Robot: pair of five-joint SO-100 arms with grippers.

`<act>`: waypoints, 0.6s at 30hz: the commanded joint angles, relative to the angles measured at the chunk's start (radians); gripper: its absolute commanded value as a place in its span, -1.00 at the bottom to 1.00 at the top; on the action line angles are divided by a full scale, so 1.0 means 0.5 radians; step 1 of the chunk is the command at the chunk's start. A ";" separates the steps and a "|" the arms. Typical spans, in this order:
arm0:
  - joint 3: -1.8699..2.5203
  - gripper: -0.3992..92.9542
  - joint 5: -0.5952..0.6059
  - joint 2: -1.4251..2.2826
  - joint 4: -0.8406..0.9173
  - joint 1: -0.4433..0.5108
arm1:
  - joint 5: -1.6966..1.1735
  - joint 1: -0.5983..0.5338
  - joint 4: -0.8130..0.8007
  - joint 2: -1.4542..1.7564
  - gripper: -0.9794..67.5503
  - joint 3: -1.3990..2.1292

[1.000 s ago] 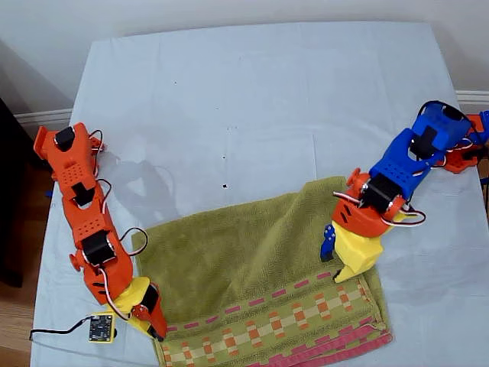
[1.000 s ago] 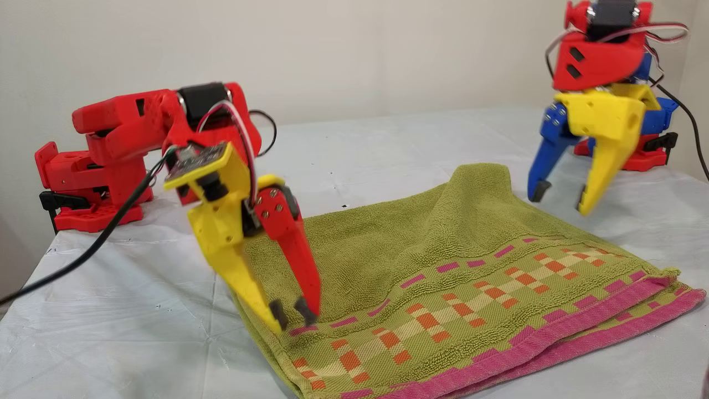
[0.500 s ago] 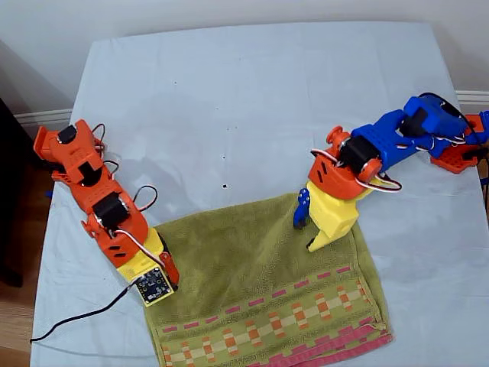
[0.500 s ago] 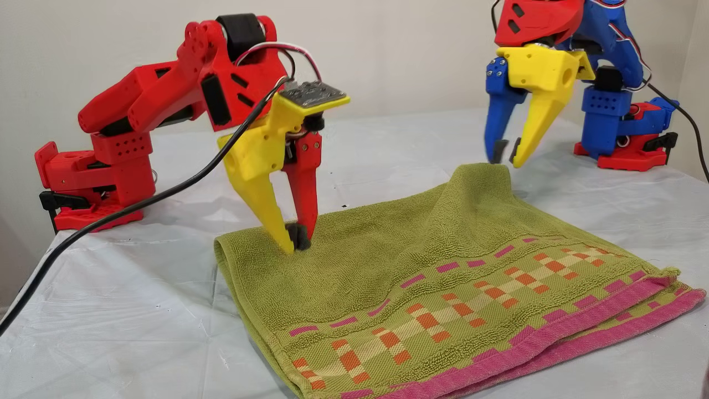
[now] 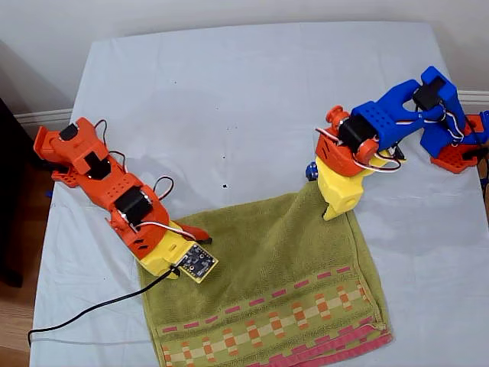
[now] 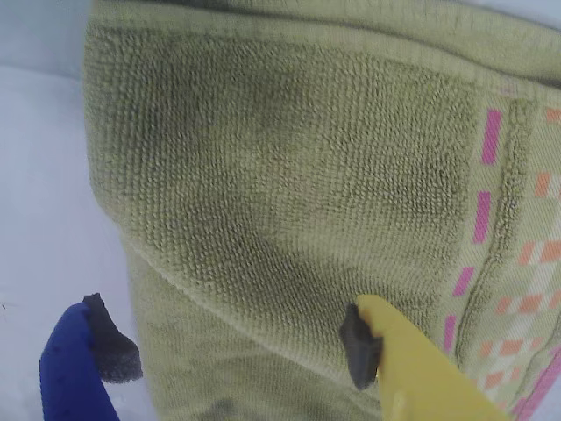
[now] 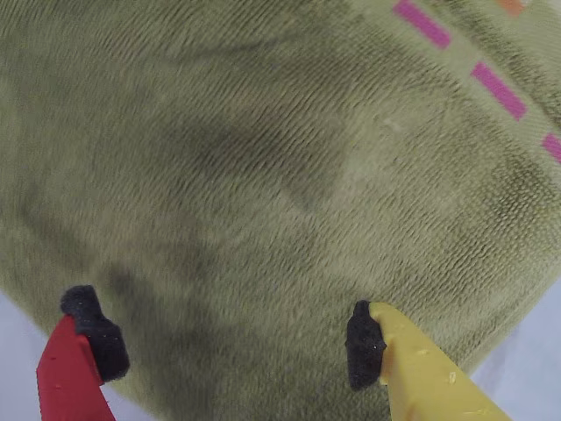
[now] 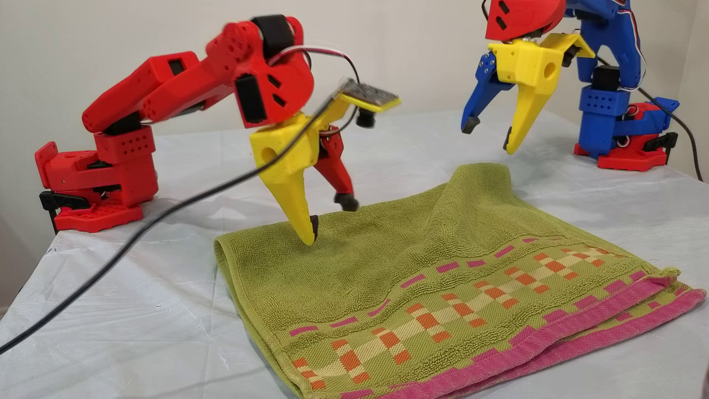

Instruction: Fold the towel.

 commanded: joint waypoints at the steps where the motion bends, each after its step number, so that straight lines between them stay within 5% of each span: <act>1: 0.752 0.35 -0.396 0.715 0.031 -0.104 | -0.009 0.028 0.006 0.319 0.47 -0.015; 8: 1.411 0.41 -1.022 1.117 0.028 -0.021 | -0.049 0.058 0.006 0.212 0.42 -0.015; 18: 1.098 0.33 -1.703 0.810 0.025 0.120 | -0.049 0.074 0.006 0.117 0.38 -0.031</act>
